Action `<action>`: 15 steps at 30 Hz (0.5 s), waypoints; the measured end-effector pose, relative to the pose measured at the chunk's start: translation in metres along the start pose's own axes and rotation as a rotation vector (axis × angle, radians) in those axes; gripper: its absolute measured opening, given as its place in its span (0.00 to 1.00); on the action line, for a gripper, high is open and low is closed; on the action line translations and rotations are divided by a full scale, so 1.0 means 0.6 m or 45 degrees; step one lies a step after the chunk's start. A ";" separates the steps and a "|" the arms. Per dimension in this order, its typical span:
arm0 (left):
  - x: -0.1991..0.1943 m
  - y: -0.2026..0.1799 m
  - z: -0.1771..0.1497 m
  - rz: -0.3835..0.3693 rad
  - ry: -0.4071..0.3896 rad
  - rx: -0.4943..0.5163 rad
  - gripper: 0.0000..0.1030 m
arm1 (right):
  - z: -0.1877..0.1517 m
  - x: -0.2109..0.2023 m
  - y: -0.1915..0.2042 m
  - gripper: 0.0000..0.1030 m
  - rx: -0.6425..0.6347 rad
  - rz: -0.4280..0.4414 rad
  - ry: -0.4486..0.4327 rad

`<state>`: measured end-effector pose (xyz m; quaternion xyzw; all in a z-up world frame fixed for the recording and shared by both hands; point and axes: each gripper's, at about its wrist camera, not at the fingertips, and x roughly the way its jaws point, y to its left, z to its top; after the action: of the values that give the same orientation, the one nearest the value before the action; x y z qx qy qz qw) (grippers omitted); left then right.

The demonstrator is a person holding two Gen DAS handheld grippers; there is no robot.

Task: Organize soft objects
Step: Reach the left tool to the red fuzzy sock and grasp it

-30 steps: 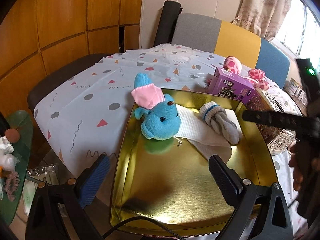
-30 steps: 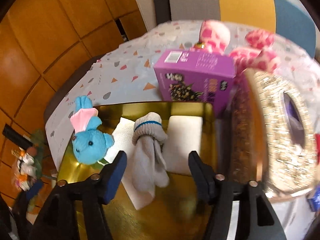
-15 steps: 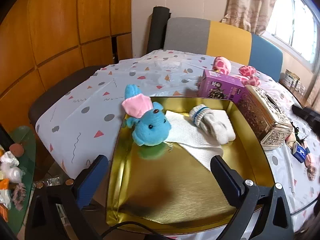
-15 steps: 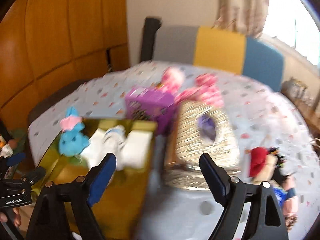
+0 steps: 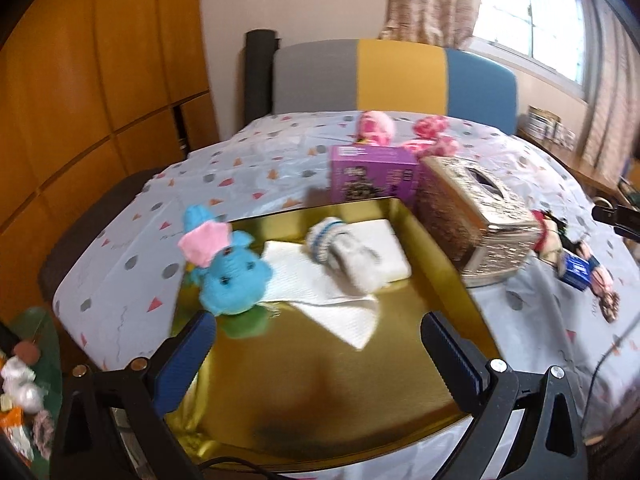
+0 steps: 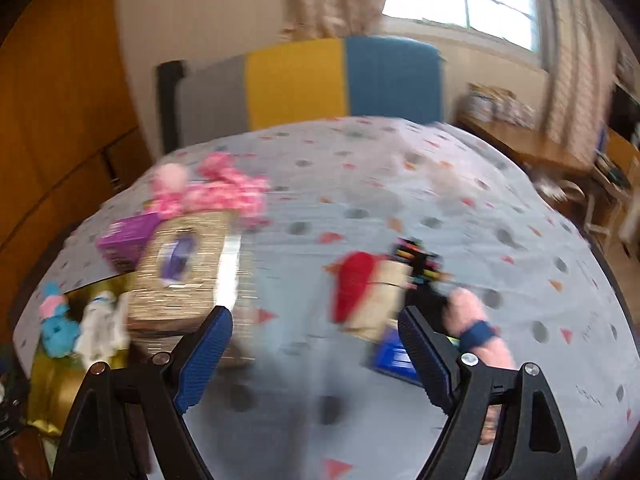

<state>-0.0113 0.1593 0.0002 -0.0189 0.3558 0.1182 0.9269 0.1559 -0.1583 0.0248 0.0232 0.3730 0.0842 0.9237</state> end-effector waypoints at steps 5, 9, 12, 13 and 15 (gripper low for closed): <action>0.004 -0.059 0.001 -0.077 0.023 0.098 1.00 | -0.021 0.031 -0.159 0.86 0.314 -0.056 0.047; 0.014 -0.113 0.000 -0.194 0.071 0.157 0.99 | -0.052 0.039 -0.263 0.87 0.684 -0.038 0.081; 0.014 -0.156 0.003 -0.242 0.075 0.230 0.99 | -0.062 0.028 -0.296 0.87 0.829 -0.025 0.044; 0.013 -0.168 0.004 -0.256 0.072 0.256 0.99 | -0.065 0.025 -0.304 0.87 0.865 -0.027 0.039; 0.009 -0.196 0.009 -0.284 0.062 0.312 0.99 | -0.071 0.020 -0.312 0.87 0.918 -0.023 0.029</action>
<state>0.0235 0.0468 -0.0054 0.0520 0.3856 -0.0302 0.9207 0.1607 -0.3416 -0.0343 0.3434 0.3891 -0.0608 0.8526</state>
